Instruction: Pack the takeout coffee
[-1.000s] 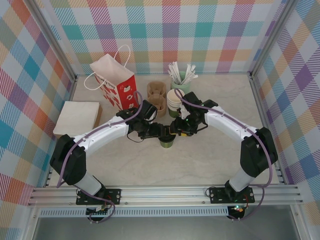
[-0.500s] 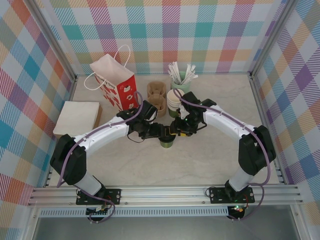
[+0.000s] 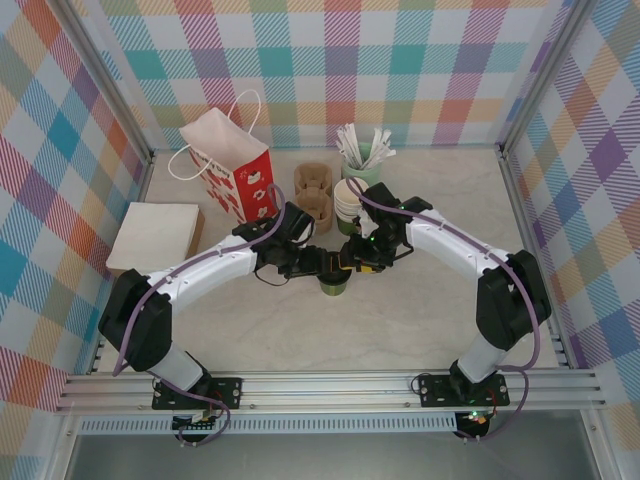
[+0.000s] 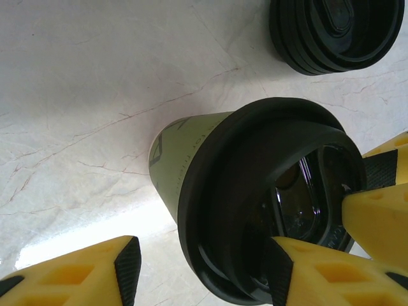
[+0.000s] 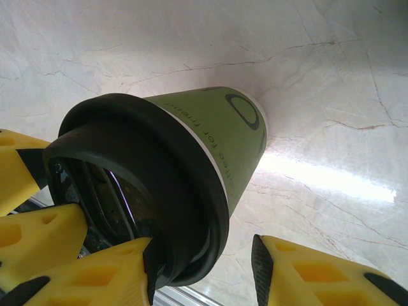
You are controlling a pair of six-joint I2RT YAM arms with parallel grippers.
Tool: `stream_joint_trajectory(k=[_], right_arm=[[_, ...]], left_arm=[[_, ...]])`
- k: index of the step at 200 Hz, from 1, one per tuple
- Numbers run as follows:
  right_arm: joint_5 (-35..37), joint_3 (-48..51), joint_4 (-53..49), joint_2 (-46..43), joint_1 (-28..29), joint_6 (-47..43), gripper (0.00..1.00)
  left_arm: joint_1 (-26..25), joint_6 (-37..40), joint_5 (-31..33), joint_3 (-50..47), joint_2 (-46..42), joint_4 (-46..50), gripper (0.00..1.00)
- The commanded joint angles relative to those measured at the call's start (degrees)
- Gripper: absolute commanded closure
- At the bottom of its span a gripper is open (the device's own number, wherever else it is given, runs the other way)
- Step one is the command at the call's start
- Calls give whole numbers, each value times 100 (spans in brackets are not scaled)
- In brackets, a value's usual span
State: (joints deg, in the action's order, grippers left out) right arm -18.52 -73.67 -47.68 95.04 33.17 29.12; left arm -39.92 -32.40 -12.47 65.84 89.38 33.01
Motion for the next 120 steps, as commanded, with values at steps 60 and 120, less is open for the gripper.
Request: stream_joint_trajectory(k=[60,120], right_arm=[[705,-156,4,-502,46,-303,34],[1114,-31,15,-1181,328,-560,0]], left_arm=[[89,15,239,575,-10,724,34],[507,123,565,336,-944,755,18]])
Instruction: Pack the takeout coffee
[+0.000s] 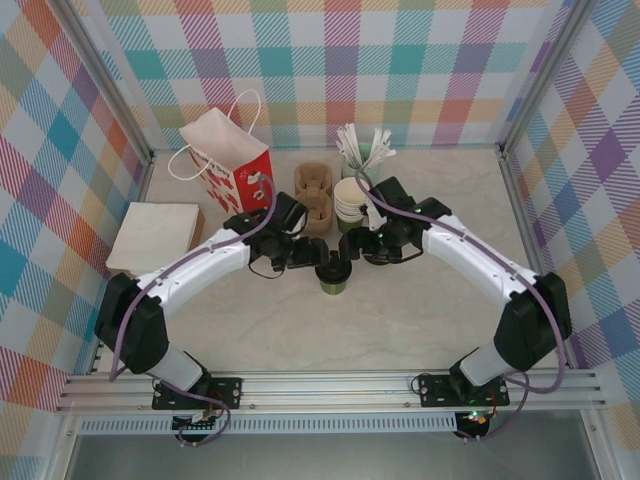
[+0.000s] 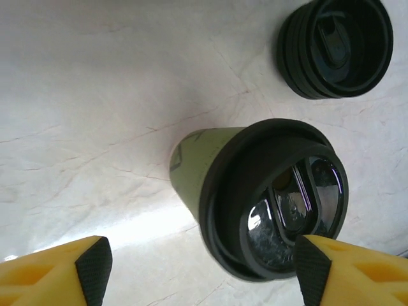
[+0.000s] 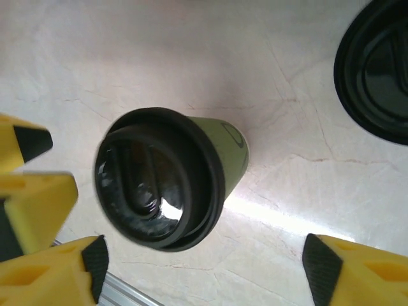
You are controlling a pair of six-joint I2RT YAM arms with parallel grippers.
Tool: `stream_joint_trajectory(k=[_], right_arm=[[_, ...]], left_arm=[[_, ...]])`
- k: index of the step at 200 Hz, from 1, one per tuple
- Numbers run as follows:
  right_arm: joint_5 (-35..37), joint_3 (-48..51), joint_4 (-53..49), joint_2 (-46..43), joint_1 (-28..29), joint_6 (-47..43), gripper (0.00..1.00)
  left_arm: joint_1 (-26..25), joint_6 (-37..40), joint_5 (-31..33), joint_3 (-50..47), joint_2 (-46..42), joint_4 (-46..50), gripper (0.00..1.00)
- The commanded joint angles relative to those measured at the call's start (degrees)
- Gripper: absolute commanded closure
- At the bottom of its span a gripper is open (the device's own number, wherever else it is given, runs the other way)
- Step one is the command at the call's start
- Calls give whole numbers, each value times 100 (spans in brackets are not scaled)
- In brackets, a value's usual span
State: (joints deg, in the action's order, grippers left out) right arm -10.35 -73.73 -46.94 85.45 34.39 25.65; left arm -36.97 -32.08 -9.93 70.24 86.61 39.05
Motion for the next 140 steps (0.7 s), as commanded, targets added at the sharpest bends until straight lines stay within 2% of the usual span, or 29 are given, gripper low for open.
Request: stream_joint_trajectory(k=[1,50,80,140], right_arm=[[310,-26,-69,-221,220,-215,0],[1031,-669,-846,397,828,-484,0],[1162,-1217,-1165,999,1055,-665,0],[1459,-1925,-1622,1861,1236,-910,0]], left_arm=[[228,93,327,-118,-695,145,17],[600,90,900,-832,-1886,-25,1],[694,79,980,-1122,-2204,-66,0],[738,110,1029,-1255,-2280,-20,0]])
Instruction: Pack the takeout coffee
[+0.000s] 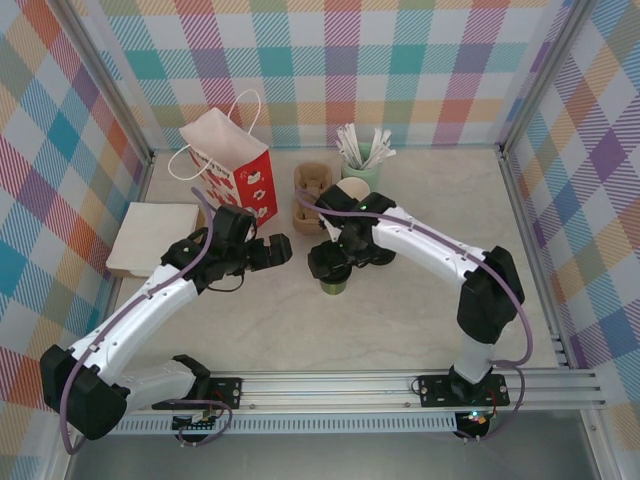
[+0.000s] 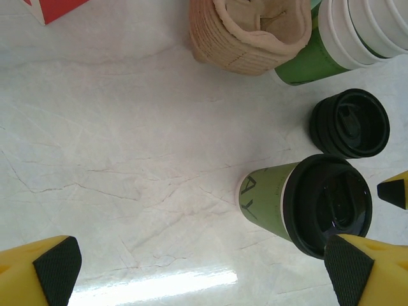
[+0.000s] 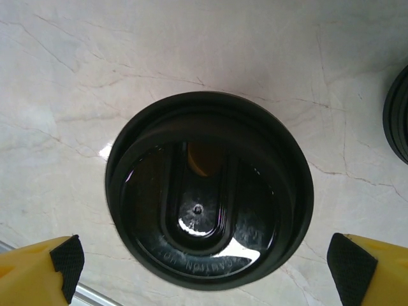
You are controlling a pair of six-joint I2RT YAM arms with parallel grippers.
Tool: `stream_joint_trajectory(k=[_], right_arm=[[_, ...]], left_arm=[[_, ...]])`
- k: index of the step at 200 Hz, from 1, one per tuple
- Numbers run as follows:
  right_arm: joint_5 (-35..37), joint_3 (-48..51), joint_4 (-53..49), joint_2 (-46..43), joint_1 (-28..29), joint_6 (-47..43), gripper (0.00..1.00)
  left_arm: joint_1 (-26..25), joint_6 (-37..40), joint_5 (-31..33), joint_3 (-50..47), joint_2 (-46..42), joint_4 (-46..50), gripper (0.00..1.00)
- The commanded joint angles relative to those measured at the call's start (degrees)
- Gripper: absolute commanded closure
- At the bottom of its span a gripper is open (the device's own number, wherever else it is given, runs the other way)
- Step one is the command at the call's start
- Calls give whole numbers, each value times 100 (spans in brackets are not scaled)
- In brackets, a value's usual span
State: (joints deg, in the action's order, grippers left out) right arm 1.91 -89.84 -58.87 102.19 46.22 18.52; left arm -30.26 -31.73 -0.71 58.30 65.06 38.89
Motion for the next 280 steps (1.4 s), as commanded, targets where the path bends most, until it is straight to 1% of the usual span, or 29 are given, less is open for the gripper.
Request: stream_joint_trajectory(k=[1,106,195,280], right_arm=[[241,-319,-439,196,58,-195,0],[30,-367,-337,448,124,-306,0],[72,-394,-322,722,142,-346,0],[116,-341,-222,331,124,-316,0]], left_arm=[[66,77,102,-63,-129,-5,0],[65,72,117,-133,-93,-40,0],[65,59,114,-165,-105,-32,0],[70,44,27,-179,-44,-110,0]])
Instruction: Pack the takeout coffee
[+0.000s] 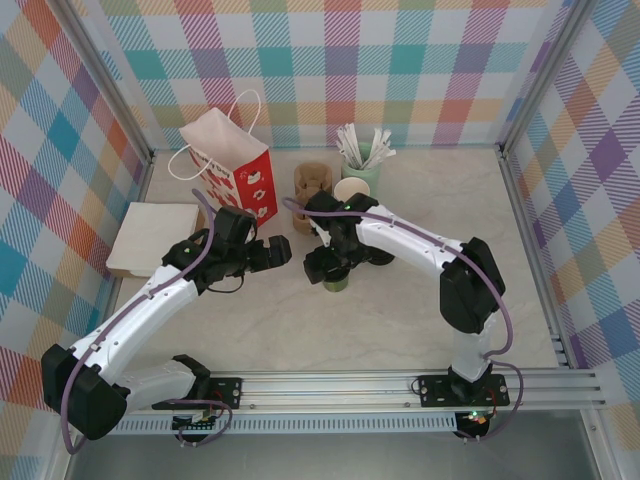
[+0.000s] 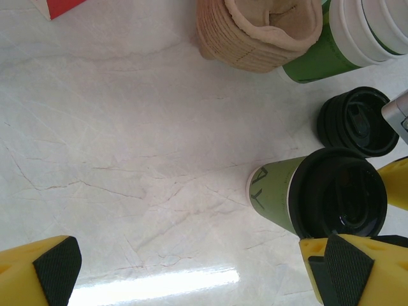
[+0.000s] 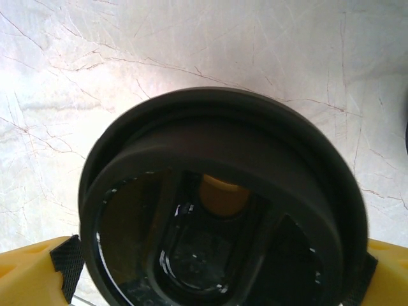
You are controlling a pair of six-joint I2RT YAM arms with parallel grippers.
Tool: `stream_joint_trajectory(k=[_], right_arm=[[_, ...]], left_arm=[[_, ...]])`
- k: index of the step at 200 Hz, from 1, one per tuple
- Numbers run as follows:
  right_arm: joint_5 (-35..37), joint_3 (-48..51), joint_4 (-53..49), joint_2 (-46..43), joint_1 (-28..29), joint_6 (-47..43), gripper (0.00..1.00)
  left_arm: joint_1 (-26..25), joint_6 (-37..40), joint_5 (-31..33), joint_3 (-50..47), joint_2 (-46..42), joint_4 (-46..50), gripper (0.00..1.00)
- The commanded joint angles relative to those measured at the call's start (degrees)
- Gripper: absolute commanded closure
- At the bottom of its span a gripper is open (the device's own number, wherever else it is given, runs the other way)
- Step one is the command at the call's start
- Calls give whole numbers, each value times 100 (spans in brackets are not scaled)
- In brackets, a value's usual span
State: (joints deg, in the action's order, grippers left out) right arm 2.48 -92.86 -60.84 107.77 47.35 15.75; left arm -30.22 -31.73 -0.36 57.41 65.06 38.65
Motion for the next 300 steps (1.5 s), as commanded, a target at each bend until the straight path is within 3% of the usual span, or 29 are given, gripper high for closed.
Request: stream_joint_trajectory(k=[1,245,300], right_arm=[[64,-39,-29,-224,11,-38,0],[-11,-57,38,337,2,-108,0],[-19,-15,50,290,3,-72,8]], left_arm=[[63,39,-8,-89,-40,-86,0],[71,82,79,-145,-160,2,0],[68,105,145,-144,-203,53,0]])
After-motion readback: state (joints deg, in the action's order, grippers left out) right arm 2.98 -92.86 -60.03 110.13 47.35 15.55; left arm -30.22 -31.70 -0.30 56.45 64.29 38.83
